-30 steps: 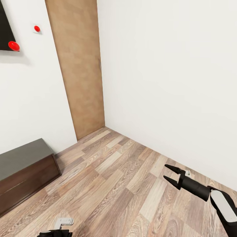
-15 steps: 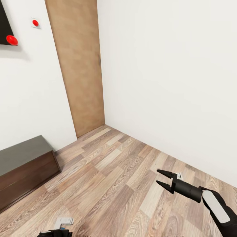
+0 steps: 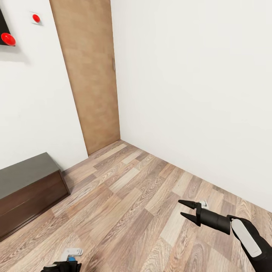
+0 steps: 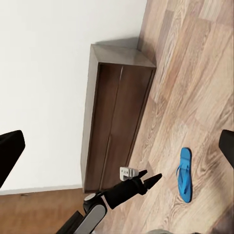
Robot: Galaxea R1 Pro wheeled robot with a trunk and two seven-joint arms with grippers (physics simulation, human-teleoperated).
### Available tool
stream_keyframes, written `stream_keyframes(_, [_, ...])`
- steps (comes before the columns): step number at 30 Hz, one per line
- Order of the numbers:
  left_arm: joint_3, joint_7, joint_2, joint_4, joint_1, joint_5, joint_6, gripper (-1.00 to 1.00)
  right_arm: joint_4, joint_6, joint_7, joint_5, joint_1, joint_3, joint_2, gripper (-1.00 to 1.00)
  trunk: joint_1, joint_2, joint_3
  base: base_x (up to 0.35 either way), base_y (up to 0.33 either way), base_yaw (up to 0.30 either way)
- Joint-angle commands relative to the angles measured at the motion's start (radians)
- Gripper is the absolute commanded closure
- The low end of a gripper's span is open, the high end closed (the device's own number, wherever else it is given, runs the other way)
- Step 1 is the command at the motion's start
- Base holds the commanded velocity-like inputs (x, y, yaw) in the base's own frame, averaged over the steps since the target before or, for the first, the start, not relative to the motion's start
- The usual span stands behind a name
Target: In the bedroom, move the book from the bed onto either nightstand, and place the two sandals side by side next to the bed.
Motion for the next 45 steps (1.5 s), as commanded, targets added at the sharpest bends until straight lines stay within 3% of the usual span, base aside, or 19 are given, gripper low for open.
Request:
stream_keyframes(1, [0.004,0.002,-0.001,-0.002,0.0,-0.001,0.004,-1.0,0.0,0.004,0.006,0.01,0.0,-0.002,0.0,-1.0,0.0,0.0,-0.001,0.0,0.0,0.0])
stream_keyframes(15, [0.042,0.02,0.001,-0.005,0.0,-0.001,-0.015,-1.0,0.0,0.004,0.005,0.018,-0.001,-0.003,0.001,-1.0,0.0,0.0,-0.001,0.0,0.0,0.0])
stream_keyframes(22, [0.046,0.181,-0.001,-0.002,0.0,0.001,-0.033,-1.0,0.0,0.004,0.005,0.018,-0.001,-0.002,0.001,-1.0,0.0,0.0,-0.001,0.0,0.0,0.0])
stream_keyframes(29, [0.044,0.21,-0.003,0.003,0.0,0.001,-0.035,-1.0,0.0,0.004,0.005,0.018,0.0,-0.002,0.001,-1.0,0.0,0.0,-0.001,0.0,0.0,0.0])
stream_keyframes(45, [0.037,0.212,-0.007,0.004,0.0,-0.001,-0.035,-1.0,0.0,0.004,0.005,0.018,-0.001,-0.001,0.002,-1.0,0.007,-0.004,-0.063,0.0,0.0,0.0])
